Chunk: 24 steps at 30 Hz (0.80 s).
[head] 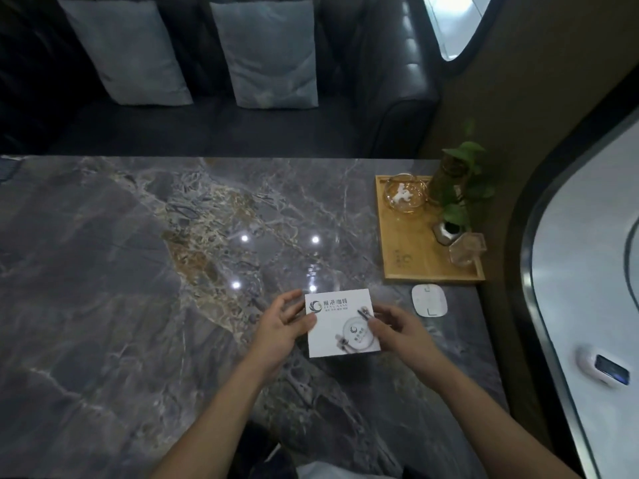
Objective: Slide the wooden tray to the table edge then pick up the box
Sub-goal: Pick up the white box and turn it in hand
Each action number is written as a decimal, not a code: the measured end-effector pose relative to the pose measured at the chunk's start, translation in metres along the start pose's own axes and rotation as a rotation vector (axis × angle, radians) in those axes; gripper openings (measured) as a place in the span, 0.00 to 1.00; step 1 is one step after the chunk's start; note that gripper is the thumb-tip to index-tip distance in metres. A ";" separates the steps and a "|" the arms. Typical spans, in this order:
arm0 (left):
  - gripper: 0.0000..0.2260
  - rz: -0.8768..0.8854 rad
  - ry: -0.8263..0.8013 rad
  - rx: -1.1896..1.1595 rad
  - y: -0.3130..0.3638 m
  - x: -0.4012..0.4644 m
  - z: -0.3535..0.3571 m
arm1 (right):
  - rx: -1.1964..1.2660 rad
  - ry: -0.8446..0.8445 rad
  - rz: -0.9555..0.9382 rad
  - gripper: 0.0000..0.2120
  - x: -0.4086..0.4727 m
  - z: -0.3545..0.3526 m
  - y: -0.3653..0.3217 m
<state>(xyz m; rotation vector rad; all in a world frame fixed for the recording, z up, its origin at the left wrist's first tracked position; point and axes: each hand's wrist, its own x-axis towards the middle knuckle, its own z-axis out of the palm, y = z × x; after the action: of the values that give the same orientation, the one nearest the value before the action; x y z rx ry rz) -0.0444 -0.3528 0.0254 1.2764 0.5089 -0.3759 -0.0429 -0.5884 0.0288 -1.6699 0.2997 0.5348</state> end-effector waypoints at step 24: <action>0.13 -0.014 -0.089 0.259 -0.038 -0.009 0.058 | 0.349 0.241 0.140 0.24 -0.057 -0.036 0.057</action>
<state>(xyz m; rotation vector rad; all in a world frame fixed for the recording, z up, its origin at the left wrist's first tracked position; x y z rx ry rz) -0.0632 -0.4185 0.0115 1.4990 0.4029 -0.5205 -0.1127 -0.6392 0.0125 -1.3786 0.6529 0.3586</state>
